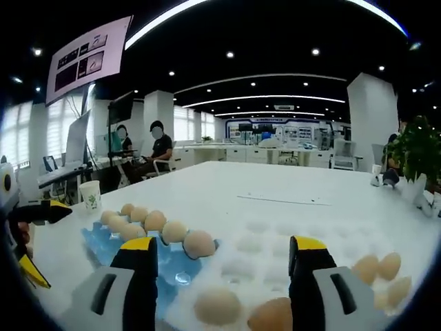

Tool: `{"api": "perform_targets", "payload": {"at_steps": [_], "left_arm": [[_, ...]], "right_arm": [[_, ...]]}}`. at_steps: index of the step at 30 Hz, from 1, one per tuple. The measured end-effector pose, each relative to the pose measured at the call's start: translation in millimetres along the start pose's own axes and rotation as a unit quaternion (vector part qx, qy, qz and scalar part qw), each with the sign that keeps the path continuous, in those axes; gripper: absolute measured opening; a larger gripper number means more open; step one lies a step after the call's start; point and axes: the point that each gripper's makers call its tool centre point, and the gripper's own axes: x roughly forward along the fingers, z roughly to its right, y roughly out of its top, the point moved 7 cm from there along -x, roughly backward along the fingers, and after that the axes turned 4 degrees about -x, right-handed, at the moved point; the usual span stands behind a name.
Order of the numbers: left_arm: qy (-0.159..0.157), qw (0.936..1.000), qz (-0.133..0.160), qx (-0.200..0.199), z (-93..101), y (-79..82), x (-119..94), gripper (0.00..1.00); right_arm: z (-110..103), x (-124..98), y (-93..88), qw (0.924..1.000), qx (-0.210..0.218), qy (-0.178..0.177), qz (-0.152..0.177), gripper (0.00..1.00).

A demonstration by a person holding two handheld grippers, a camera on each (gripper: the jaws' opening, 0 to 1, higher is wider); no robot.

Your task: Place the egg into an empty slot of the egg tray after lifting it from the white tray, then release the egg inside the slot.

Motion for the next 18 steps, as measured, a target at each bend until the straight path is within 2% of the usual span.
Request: {"api": "perform_targets", "payload": {"at_steps": [9, 18], "left_arm": [[0.009, 1.0, -0.003, 0.0, -0.2, -0.3, 0.7, 1.0], [0.013, 0.9999, -0.003, 0.0, 0.4, 0.8, 1.5, 1.0]], "right_arm": [[25.9, -11.0, -5.7, 0.9995, -0.001, -0.031, -0.009, 0.8], [43.1, -17.7, -13.0, 0.9984, 0.005, -0.053, -0.017, 0.78]]}}
